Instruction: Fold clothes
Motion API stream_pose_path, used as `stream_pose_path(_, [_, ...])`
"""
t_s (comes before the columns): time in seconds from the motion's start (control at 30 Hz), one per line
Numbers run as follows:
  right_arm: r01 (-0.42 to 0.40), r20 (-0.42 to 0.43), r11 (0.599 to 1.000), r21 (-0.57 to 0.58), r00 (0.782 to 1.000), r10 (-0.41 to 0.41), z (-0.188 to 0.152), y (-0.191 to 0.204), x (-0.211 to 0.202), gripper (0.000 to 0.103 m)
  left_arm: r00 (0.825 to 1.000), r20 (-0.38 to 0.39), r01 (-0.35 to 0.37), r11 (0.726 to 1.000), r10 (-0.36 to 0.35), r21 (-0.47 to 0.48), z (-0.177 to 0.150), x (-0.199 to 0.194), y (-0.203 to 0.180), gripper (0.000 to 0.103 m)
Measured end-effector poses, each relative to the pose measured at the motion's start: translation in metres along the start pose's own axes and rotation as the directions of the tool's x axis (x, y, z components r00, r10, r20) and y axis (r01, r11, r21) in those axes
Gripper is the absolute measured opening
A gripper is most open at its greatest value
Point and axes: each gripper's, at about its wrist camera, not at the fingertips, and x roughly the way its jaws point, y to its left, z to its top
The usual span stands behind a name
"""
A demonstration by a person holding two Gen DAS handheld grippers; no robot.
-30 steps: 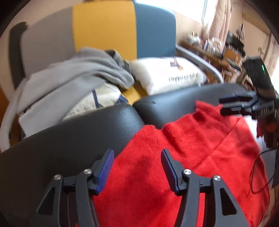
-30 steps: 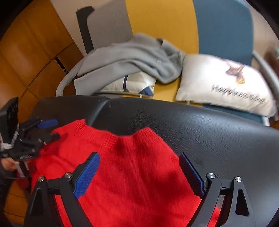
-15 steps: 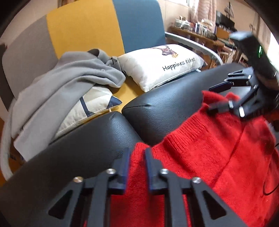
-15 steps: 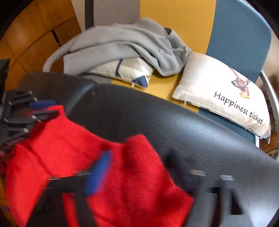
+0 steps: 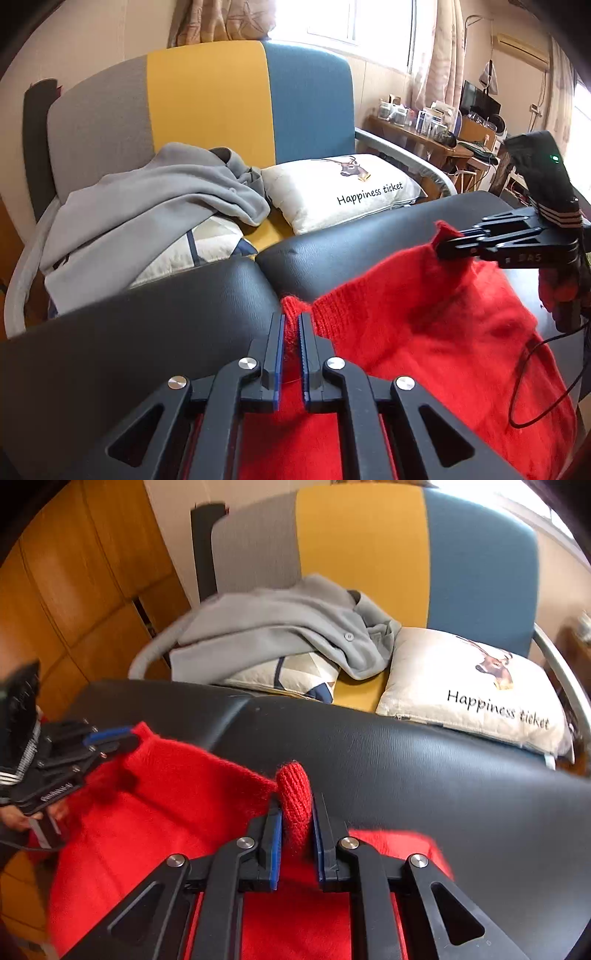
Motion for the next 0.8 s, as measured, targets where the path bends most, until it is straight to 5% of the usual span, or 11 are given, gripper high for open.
stream_pose_path(0.2, [-0.025,0.015,0.997,0.07,1.0,0.024,-0.051,0.004,-0.003,0.017,0.999,-0.032,-0.004,1.0,0.004,-0.008,-0.032,-0.006,-0.012,0.007])
stream_pose_path(0.53, [-0.074,0.019,0.987,0.141,0.997,0.072,-0.09,0.009,-0.03,0.046,0.996,-0.076,0.043,0.999,-0.045,-0.02,-0.069,-0.029,-0.02,0.011])
stream_pose_path(0.8, [-0.08,0.082,0.976,0.202,0.995,0.065,-0.104,0.007,-0.03,0.053,0.998,0.024,0.066,0.996,-0.064,-0.063,-0.057,-0.058,-0.021,0.016])
